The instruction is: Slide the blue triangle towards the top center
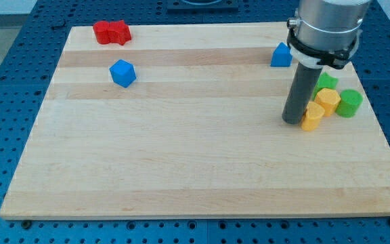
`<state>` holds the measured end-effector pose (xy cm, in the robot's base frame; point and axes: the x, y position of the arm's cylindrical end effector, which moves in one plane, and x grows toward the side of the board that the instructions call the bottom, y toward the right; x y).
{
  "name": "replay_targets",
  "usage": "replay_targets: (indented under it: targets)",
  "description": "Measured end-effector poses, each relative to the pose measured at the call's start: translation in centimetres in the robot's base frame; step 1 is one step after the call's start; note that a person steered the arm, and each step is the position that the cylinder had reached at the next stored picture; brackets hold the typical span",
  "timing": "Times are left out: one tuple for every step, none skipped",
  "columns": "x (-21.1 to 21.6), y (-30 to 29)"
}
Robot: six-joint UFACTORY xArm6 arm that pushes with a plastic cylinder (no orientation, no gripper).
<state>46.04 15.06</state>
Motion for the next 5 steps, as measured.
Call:
replay_targets:
  targets:
    - [0.0, -0.7]
    - [0.0, -3.9]
    - [-2.0, -6.5]
    - [-6.7, -7.0]
    - [-10.7, -4.6]
